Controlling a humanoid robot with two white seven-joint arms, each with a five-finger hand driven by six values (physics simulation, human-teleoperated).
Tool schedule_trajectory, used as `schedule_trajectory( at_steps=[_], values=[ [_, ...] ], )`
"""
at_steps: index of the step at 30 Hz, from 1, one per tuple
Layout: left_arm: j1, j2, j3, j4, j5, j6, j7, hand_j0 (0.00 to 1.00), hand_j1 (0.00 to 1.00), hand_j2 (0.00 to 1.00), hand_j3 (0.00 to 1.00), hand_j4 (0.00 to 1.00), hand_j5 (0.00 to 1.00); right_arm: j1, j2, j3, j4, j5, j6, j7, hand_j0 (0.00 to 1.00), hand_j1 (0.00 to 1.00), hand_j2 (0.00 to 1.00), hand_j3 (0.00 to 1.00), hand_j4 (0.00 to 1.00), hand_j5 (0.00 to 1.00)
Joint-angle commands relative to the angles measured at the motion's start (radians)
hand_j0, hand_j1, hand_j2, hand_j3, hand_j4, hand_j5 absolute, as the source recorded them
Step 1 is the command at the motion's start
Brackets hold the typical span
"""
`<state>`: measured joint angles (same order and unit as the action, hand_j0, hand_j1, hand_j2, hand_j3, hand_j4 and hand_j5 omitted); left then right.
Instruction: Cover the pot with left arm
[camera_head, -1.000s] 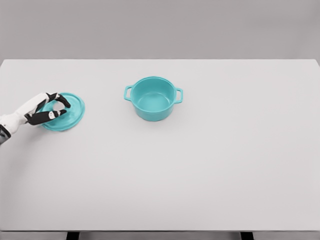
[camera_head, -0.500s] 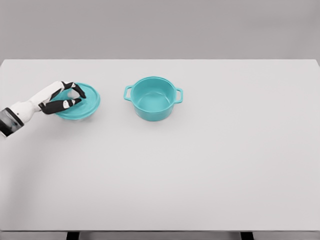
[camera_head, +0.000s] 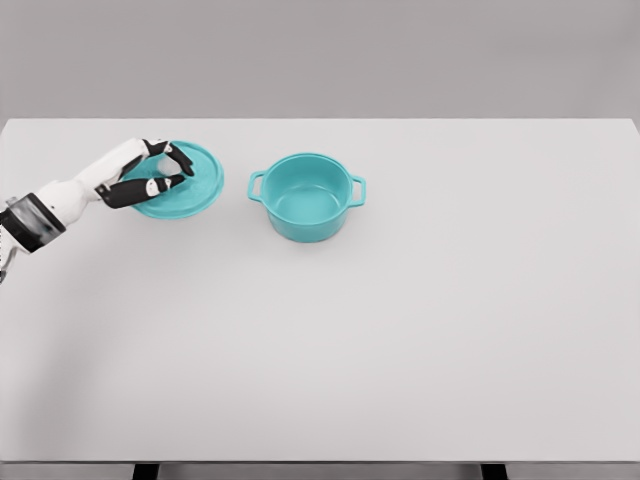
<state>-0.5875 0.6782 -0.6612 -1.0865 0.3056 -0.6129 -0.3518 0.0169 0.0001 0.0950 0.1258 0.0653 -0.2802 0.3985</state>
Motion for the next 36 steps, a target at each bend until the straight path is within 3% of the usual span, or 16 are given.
schedule_trajectory(
  at_steps=[1, 12, 19, 22, 36],
  values=[
    [-0.002, -0.017, 0.002, -0.012, 0.001, 0.002, 0.001, 0.40, 0.40, 0.40, 0.40, 0.40, 0.40, 0.000, 0.000, 0.000, 0.000, 0.001, -0.001, 0.000, 1.00, 1.00, 1.00, 1.00, 1.00, 1.00],
    [-0.025, -0.109, 0.002, -0.019, -0.039, 0.002, 0.001, 0.40, 0.40, 0.40, 0.40, 0.40, 0.40, 0.000, 0.000, 0.000, 0.000, 0.001, -0.001, 0.000, 1.00, 1.00, 1.00, 1.00, 1.00, 1.00],
    [-0.043, -0.195, 0.003, -0.004, -0.117, 0.002, 0.004, 0.39, 0.39, 0.39, 0.39, 0.39, 0.39, 0.000, 0.000, 0.000, 0.000, 0.001, -0.001, 0.000, 1.00, 1.00, 1.00, 1.00, 1.00, 1.00],
    [-0.058, -0.224, 0.002, 0.045, -0.123, 0.002, 0.005, 0.39, 0.39, 0.39, 0.39, 0.39, 0.39, 0.000, 0.000, 0.000, 0.000, 0.001, -0.001, 0.000, 1.00, 1.00, 1.00, 1.00, 1.00, 1.00],
    [-0.091, -0.342, -0.003, 0.137, -0.161, 0.002, 0.004, 0.39, 0.39, 0.39, 0.39, 0.39, 0.39, 0.000, 0.000, -0.001, 0.000, 0.001, -0.001, 0.000, 1.00, 1.00, 1.00, 1.00, 1.00, 1.00]
  ],
)
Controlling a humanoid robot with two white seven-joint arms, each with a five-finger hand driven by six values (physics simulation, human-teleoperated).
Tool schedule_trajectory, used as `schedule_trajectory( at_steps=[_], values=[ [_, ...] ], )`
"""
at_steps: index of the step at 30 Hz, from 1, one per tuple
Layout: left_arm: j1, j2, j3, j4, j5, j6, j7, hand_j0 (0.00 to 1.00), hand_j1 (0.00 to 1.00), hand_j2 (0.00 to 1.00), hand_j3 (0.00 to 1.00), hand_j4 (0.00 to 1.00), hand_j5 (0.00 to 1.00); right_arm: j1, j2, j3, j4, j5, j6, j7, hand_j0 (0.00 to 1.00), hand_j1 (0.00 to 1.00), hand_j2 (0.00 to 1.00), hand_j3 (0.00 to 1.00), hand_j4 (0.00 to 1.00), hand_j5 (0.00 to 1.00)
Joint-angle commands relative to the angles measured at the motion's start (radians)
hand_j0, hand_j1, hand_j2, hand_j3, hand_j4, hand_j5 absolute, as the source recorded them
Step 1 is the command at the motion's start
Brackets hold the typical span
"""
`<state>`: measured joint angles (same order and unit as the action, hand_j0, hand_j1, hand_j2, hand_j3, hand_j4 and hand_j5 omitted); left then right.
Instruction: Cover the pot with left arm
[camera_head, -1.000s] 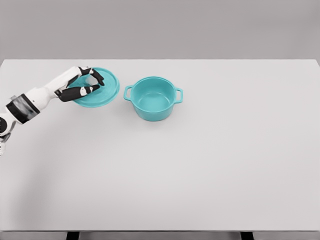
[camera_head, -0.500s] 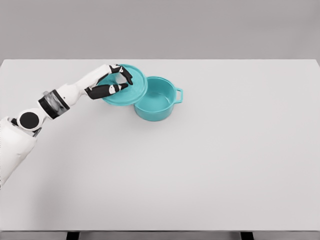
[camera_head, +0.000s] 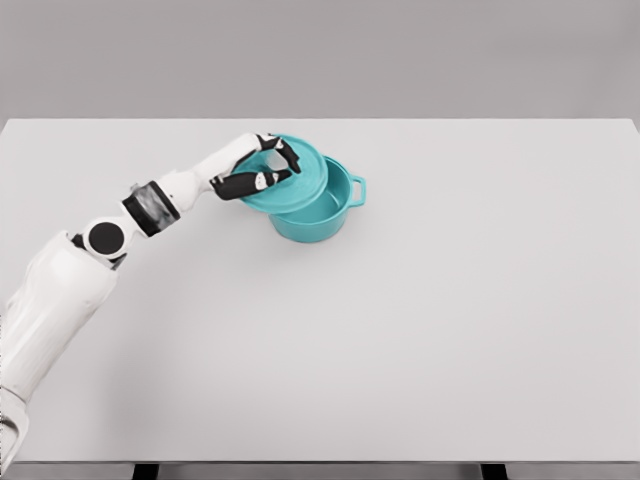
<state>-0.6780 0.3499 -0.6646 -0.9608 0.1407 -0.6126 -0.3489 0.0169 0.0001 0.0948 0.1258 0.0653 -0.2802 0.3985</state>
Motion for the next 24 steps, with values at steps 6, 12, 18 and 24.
schedule_trajectory(
  at_steps=[6, 12, 18, 24],
  values=[
    [-0.002, -0.029, -0.012, 0.016, 0.000, 0.002, 0.001, 0.39, 0.39, 0.39, 0.39, 0.39, 0.39, -0.002, 0.000, 0.000, 0.000, 0.001, -0.001, 0.000, 1.00, 1.00, 1.00, 1.00, 1.00, 1.00],
    [-0.002, -0.045, -0.013, 0.016, -0.001, 0.002, -0.001, 0.39, 0.39, 0.39, 0.39, 0.39, 0.39, 0.000, 0.000, 0.000, 0.000, 0.001, -0.001, 0.000, 1.00, 1.00, 1.00, 1.00, 1.00, 1.00],
    [-0.002, -0.046, -0.026, 0.019, 0.000, 0.002, 0.002, 0.39, 0.39, 0.39, 0.39, 0.39, 0.39, -0.002, 0.000, 0.000, 0.000, 0.002, -0.001, 0.000, 1.00, 1.00, 1.00, 1.00, 1.00, 1.00],
    [-0.003, -0.052, -0.026, 0.019, -0.001, 0.002, 0.001, 0.39, 0.39, 0.39, 0.39, 0.39, 0.39, 0.000, 0.000, 0.000, 0.000, 0.001, -0.001, 0.000, 1.00, 1.00, 1.00, 1.00, 1.00, 1.00]
  ],
)
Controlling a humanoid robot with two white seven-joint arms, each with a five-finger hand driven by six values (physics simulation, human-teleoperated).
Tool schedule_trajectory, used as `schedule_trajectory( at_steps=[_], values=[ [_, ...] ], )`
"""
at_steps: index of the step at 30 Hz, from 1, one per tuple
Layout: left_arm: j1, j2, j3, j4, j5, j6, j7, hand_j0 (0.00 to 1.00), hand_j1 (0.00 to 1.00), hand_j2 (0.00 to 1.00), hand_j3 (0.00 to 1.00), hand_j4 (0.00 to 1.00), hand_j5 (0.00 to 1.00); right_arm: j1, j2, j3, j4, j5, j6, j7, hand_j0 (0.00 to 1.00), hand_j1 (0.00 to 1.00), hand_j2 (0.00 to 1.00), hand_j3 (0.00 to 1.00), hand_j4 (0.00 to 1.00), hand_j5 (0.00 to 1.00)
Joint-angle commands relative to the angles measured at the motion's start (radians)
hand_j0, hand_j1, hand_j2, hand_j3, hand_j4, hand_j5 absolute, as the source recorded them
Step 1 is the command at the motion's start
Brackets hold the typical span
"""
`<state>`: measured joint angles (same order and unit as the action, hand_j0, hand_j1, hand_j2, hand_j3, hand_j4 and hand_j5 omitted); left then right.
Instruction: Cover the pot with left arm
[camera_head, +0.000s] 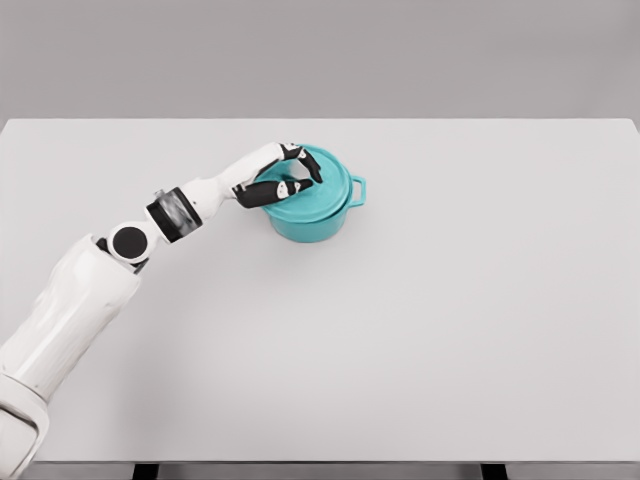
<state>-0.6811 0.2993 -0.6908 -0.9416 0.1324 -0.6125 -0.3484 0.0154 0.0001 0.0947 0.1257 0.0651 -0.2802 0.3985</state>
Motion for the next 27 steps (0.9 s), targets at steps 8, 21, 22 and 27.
schedule_trajectory(
  at_steps=[8, 21, 22, 27],
  values=[
    [-0.011, -0.008, -0.001, 0.010, 0.007, 0.002, -0.001, 0.39, 0.39, 0.39, 0.39, 0.39, 0.39, 0.002, 0.000, 0.000, 0.000, 0.001, -0.001, 0.000, 1.00, 1.00, 1.00, 1.00, 1.00, 1.00],
    [-0.011, -0.014, 0.000, 0.010, 0.007, 0.002, -0.003, 0.39, 0.39, 0.39, 0.39, 0.39, 0.39, 0.002, 0.000, 0.000, 0.000, 0.001, -0.001, 0.000, 1.00, 1.00, 1.00, 1.00, 1.00, 1.00],
    [-0.011, -0.014, -0.001, 0.010, 0.007, 0.002, -0.003, 0.39, 0.39, 0.39, 0.39, 0.39, 0.39, 0.002, 0.000, 0.000, 0.000, 0.001, -0.001, 0.000, 1.00, 1.00, 1.00, 1.00, 1.00, 1.00],
    [-0.011, -0.014, -0.001, 0.010, 0.007, 0.002, -0.003, 0.39, 0.39, 0.39, 0.39, 0.39, 0.39, 0.002, 0.000, 0.000, 0.000, 0.002, -0.001, 0.000, 1.00, 1.00, 1.00, 1.00, 1.00, 1.00]
  ],
)
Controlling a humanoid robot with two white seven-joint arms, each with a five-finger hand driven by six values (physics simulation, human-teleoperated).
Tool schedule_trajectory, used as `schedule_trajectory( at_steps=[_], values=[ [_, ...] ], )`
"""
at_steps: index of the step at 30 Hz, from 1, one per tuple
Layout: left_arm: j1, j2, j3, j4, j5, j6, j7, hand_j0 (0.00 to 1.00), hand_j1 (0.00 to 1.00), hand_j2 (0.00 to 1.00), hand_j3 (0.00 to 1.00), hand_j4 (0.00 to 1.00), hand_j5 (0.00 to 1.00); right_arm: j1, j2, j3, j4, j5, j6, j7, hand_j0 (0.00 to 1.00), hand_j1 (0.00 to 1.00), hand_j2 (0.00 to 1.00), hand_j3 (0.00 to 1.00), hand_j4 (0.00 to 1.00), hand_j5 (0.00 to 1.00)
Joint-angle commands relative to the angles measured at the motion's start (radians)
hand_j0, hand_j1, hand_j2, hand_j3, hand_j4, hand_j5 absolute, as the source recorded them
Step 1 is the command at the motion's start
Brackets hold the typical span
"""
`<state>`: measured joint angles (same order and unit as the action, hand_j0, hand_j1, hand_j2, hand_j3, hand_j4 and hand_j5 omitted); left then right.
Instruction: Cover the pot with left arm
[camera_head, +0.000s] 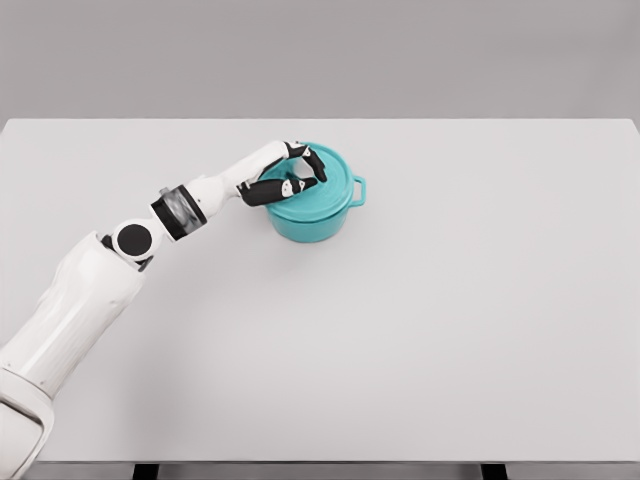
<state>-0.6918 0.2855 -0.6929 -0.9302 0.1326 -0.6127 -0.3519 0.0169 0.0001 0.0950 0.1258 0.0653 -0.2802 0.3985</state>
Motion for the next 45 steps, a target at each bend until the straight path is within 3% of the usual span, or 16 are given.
schedule_trajectory(
  at_steps=[1, 15, 21, 29, 36, 45],
  values=[
    [0.000, 0.000, 0.003, -0.002, 0.007, 0.002, 0.001, 0.39, 0.39, 0.39, 0.39, 0.39, 0.39, 0.000, 0.000, 0.000, 0.000, 0.001, -0.001, 0.000, 1.00, 1.00, 1.00, 1.00, 1.00, 1.00],
    [0.000, -0.006, 0.001, -0.001, 0.005, 0.002, 0.001, 0.39, 0.39, 0.39, 0.39, 0.39, 0.39, -0.002, 0.000, -0.001, 0.000, 0.001, -0.001, 0.000, 1.00, 1.00, 1.00, 1.00, 1.00, 1.00],
    [-0.002, -0.006, 0.001, 0.005, 0.007, 0.002, 0.001, 0.59, 0.59, 0.59, 0.59, 0.59, 0.59, -0.002, 0.000, 0.000, 0.000, 0.001, -0.001, 0.000, 1.00, 1.00, 1.00, 1.00, 1.00, 1.00],
    [-0.009, -0.006, 0.001, 0.011, 0.005, 0.002, 0.001, 0.65, 0.65, 0.65, 0.65, 0.65, 0.65, 0.000, 0.000, 0.000, 0.000, 0.002, -0.001, 0.000, 1.00, 1.00, 1.00, 1.00, 1.00, 1.00],
    [-0.009, -0.005, 0.001, 0.010, 0.007, 0.002, 0.001, 0.84, 0.84, 0.84, 0.84, 0.84, 0.84, 0.000, 0.000, 0.000, 0.000, 0.001, -0.001, 0.000, 1.00, 1.00, 1.00, 1.00, 1.00, 1.00],
    [-0.009, 0.006, 0.004, -0.009, 0.022, 0.002, -0.002, 0.85, 0.85, 0.85, 0.85, 0.85, 0.85, 0.000, 0.000, 0.000, 0.000, 0.001, -0.001, 0.000, 1.00, 1.00, 1.00, 1.00, 1.00, 1.00]
  ],
)
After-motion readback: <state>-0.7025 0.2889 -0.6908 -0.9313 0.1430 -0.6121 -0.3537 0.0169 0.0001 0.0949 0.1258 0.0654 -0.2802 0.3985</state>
